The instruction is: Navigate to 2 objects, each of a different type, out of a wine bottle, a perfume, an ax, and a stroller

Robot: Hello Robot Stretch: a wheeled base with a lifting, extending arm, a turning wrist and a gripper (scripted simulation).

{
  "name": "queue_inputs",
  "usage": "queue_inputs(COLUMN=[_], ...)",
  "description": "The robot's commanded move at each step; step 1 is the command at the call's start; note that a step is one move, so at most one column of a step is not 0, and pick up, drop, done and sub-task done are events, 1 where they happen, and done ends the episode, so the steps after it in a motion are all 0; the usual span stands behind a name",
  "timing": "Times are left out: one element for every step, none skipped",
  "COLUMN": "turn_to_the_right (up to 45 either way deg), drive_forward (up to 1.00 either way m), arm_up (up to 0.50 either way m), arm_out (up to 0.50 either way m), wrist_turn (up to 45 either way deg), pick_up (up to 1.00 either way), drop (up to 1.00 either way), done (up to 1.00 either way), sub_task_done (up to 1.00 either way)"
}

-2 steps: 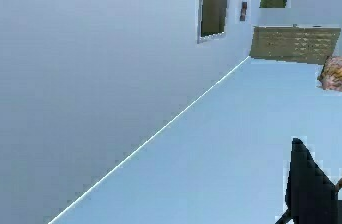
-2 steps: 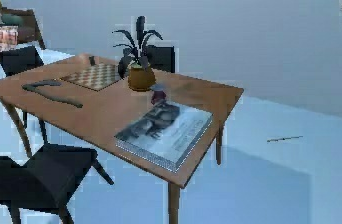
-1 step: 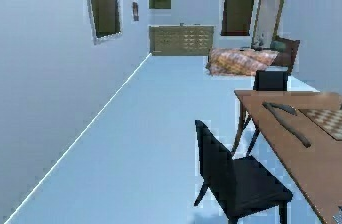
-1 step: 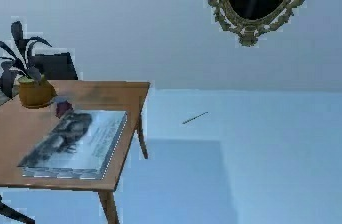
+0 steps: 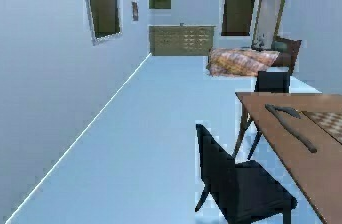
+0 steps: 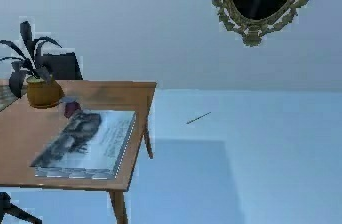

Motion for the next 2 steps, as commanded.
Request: queue_inputs(turn_to_the_right=[33.0, 0.0], drive_forward=[0.00, 0.00], arm_up=[0.00, 0.00], arm_out=[0.00, 0.00], wrist_turn=[0.0, 0.0], pick_up=[0.00, 0.00], drop=[0.00, 0.00], done=[0.00, 0.00], sub_task_done=[0.00, 1.00])
